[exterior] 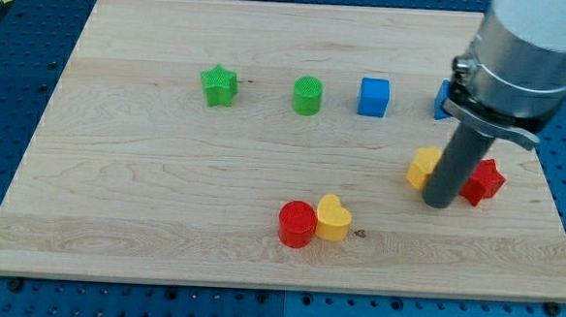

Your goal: Push the red star a bit right

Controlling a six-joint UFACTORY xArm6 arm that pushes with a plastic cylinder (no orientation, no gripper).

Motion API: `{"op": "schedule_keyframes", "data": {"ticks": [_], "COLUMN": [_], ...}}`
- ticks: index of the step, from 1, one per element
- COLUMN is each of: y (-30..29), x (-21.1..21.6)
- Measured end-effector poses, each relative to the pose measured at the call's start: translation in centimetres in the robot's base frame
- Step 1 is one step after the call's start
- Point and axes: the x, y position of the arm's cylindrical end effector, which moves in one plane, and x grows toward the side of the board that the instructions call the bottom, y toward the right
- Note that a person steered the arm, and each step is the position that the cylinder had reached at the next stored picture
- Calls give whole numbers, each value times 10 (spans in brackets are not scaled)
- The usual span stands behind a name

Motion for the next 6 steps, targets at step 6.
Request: {"op": "schedule_keyframes", "data": {"ticks": [6], "y": [40], "x": [-18]}}
